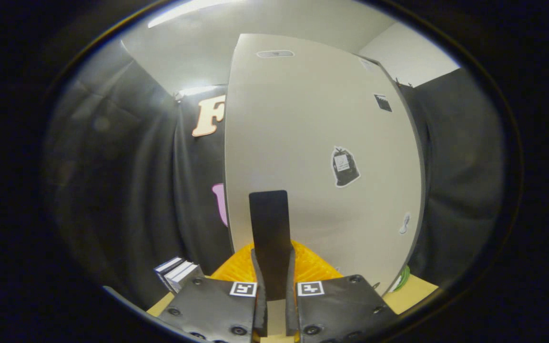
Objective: Open the shoe cabinet door, grab the shoes and put them into the shoe cabinet, then close the shoe cabinet door.
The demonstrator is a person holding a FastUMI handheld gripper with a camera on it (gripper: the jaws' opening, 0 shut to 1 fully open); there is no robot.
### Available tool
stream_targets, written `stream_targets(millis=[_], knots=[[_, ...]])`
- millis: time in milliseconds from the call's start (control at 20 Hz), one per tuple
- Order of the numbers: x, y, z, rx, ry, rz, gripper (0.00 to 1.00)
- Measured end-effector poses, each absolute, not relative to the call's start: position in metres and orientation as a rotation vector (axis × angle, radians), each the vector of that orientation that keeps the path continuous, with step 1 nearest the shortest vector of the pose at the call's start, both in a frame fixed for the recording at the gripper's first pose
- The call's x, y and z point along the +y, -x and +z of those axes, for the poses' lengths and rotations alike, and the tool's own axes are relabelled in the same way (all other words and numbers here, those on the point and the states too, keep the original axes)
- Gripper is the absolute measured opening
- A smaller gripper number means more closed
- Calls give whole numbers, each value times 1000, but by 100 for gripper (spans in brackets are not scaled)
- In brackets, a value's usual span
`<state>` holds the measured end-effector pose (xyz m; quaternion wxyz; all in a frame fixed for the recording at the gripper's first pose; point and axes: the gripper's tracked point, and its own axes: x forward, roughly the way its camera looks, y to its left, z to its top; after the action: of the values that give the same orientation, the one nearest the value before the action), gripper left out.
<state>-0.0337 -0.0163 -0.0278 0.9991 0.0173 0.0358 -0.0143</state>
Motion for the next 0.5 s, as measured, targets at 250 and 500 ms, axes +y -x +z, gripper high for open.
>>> stream_targets(millis=[250, 500], knots=[[-26, 54, -25, 72, -24, -24, 16], [-38, 76, -20, 68, -26, 11, 17]])
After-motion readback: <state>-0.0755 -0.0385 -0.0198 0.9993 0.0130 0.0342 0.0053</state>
